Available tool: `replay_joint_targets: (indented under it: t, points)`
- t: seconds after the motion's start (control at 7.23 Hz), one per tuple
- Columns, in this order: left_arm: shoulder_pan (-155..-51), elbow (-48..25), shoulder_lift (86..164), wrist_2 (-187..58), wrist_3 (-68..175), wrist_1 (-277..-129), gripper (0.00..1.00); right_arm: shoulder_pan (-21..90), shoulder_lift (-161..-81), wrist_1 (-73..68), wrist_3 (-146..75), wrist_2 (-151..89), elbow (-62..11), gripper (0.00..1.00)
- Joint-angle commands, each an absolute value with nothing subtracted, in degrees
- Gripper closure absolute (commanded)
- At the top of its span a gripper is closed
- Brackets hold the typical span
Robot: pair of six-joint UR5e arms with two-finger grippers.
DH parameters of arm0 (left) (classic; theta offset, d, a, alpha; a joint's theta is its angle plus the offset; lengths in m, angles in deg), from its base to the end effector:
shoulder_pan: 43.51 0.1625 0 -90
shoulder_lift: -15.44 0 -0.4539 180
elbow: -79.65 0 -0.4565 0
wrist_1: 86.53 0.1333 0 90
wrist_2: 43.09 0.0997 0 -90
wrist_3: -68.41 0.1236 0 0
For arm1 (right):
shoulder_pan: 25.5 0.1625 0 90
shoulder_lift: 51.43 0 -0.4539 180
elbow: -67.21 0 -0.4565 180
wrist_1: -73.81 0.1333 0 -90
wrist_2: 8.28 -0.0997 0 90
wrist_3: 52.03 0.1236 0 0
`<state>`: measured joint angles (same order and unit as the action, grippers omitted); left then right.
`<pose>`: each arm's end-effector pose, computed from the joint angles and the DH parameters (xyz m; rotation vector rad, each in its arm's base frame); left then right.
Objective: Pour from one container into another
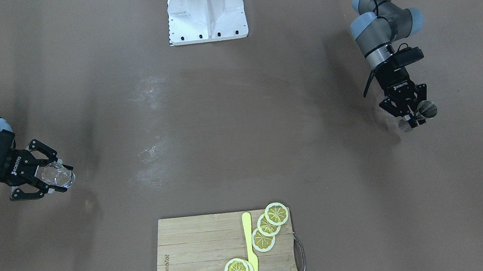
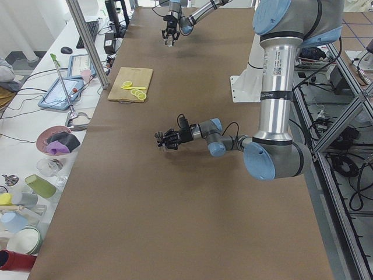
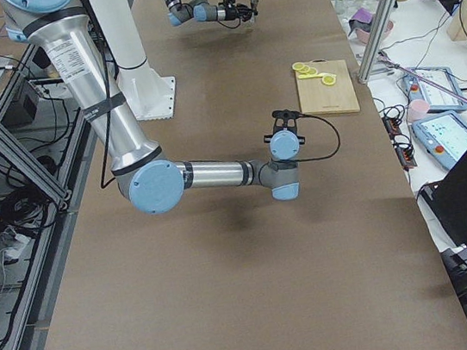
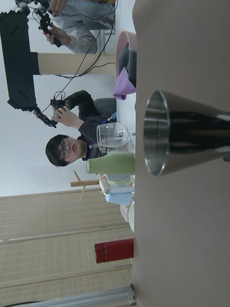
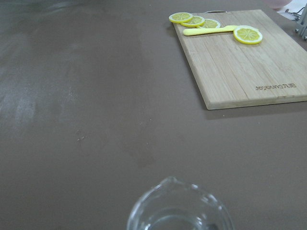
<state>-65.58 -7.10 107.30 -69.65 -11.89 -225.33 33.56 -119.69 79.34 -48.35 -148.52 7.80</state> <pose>0.4452 -0.4436 0.5912 1.2157 0.4306 -0.6422 -0.3291 -0.6234 0.5594 1.1763 -1.1253 -1.0283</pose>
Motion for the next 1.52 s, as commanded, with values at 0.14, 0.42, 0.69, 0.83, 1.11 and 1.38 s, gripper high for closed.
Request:
replay_joint_targets:
  t: [0.14, 0.42, 0.69, 0.83, 1.11, 1.38]
  points:
    - [-65.75, -8.42, 109.22, -76.02, 13.29, -241.5, 1.0, 37.77, -118.41, 78.55, -47.82, -149.16, 5.51, 1.0]
    - [-65.83, -9.56, 111.31, -79.11, 23.74, -247.78, 1.0, 38.39, -118.49, 71.13, -47.72, -151.08, -0.96, 1.0]
    - [-65.75, -9.3, 116.66, -81.22, 29.8, -247.89, 1.0, 38.57, -118.75, 62.5, -47.9, -152.41, -8.61, 1.0]
    - [-65.83, -8.95, 119.38, -84.28, 31.91, -248.07, 1.0, 37.96, -118.49, 60.03, -48.85, -154.33, -10.73, 1.0]
    - [-65.84, -8.77, 124.04, -86.49, 33.16, -248.16, 1.0, 37.7, -115.96, 58.44, -48.95, -158.81, -12.51, 1.0]
    - [-66.1, -6.67, 130.98, -92.62, 39.89, -249.47, 1.0, 37.43, -113.32, 55.1, -49.3, -160.58, -12.95, 1.0]
